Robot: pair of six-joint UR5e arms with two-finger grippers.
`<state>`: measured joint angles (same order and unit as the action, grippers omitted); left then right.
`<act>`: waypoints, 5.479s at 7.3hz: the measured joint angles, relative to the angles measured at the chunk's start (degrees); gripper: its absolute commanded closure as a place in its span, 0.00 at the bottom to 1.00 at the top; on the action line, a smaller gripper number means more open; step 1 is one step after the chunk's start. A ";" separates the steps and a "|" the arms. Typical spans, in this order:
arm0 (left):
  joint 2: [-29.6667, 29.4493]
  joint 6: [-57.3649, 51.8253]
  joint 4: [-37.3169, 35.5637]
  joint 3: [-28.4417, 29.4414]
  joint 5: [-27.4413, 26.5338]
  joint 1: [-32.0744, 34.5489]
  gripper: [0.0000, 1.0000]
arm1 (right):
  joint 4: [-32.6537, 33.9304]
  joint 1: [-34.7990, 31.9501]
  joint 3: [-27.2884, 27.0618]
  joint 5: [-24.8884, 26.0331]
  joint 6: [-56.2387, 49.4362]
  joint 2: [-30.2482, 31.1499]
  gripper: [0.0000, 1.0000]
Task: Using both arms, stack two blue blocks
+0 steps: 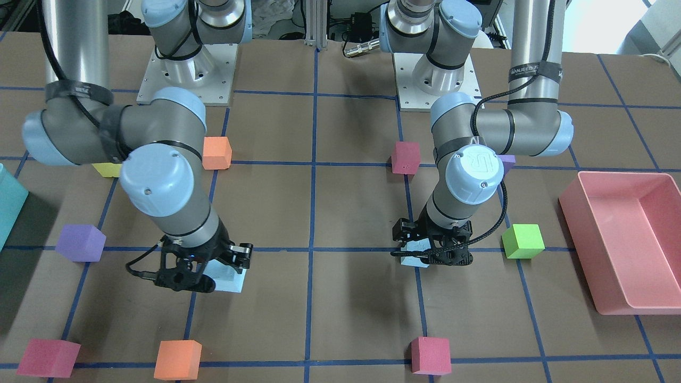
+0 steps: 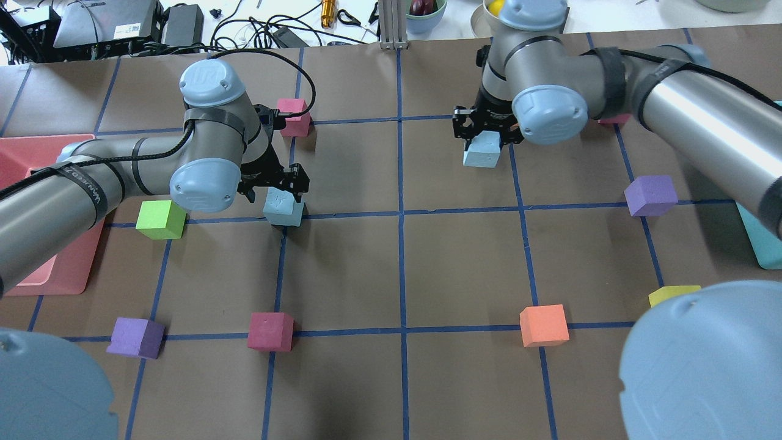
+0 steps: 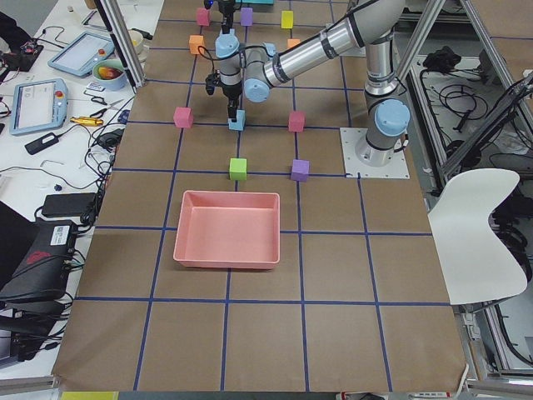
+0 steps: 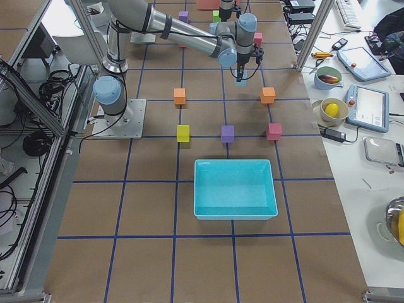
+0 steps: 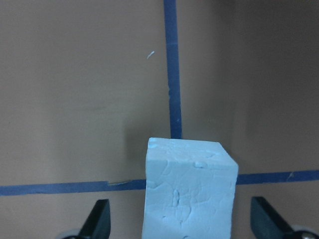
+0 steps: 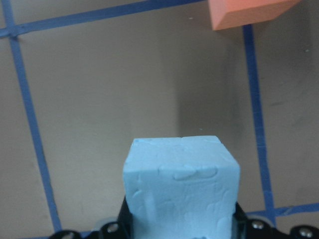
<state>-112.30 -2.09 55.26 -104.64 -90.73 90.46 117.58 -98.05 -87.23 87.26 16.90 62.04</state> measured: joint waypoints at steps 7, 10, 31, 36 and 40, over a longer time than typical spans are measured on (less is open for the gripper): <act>-1.47 -0.12 -1.43 -1.18 0.02 0.15 0.79 | -3.02 -9.86 7.95 -0.45 8.78 -8.82 1.00; -1.36 -0.24 -1.80 -0.88 0.03 0.14 0.92 | -2.69 -10.68 7.60 -0.51 8.76 -9.92 0.96; -12.36 22.44 13.51 27.57 0.84 19.84 1.00 | -29.91 8.12 -1.78 0.60 -9.19 27.54 0.00; -13.00 22.45 13.70 27.45 1.78 20.24 0.03 | -31.73 8.20 -2.06 0.93 -9.38 28.48 0.00; -12.81 22.82 13.60 26.83 1.63 20.27 0.00 | -31.80 8.23 -2.07 2.58 -9.35 28.52 0.00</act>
<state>-125.11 20.73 68.86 -77.81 -89.10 110.73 85.77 -89.82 -89.30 89.85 7.55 90.56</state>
